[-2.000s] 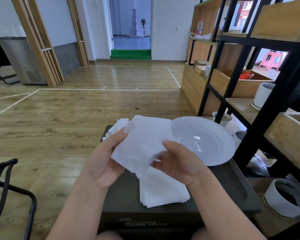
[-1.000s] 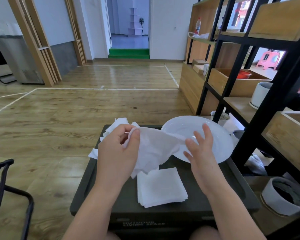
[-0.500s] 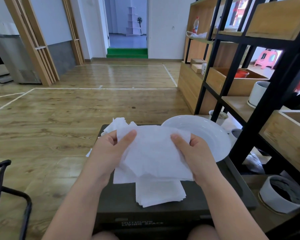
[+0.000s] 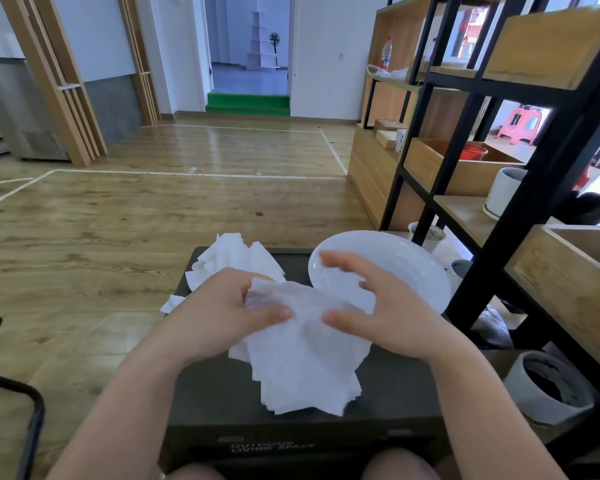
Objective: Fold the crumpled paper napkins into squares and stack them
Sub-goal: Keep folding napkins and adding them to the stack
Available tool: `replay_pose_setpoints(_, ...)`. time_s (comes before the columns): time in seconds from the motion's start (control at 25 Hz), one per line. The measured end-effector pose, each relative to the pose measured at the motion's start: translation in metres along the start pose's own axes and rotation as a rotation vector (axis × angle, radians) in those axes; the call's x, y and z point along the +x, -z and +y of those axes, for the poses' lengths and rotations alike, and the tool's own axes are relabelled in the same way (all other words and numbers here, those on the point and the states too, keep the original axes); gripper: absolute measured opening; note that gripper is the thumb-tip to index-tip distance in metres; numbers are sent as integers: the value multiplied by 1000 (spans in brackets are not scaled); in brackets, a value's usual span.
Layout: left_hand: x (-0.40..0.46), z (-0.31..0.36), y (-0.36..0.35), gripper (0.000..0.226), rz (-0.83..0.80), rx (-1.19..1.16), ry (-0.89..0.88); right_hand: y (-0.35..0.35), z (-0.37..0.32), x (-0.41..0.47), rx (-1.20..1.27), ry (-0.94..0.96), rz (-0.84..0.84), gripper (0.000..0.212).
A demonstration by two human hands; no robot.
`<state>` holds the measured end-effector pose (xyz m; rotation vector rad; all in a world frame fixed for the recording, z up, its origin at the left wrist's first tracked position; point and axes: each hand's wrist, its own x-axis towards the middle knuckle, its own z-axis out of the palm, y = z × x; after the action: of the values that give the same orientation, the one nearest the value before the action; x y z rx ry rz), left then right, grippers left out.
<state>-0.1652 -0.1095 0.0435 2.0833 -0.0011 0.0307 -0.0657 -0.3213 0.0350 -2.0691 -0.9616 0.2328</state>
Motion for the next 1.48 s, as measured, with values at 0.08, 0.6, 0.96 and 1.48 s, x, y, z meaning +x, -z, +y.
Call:
replay_pose_setpoints(0.08,3,6,6,31,-100,39,41,-2,-5,4,86,15,-166,28)
replay_pose_setpoints(0.6,7,-6,-51,51,437,-662,58,-21,7,1,613,-278,528,35)
replay_pose_setpoints(0.96,9,-7,-44,28,604,-44,-81,-21,9,-6,150,-29,384,32)
replay_pose_setpoints(1.48,7,-43,-76,18,596,-416,183,-65,27,0,490,-354,406,19)
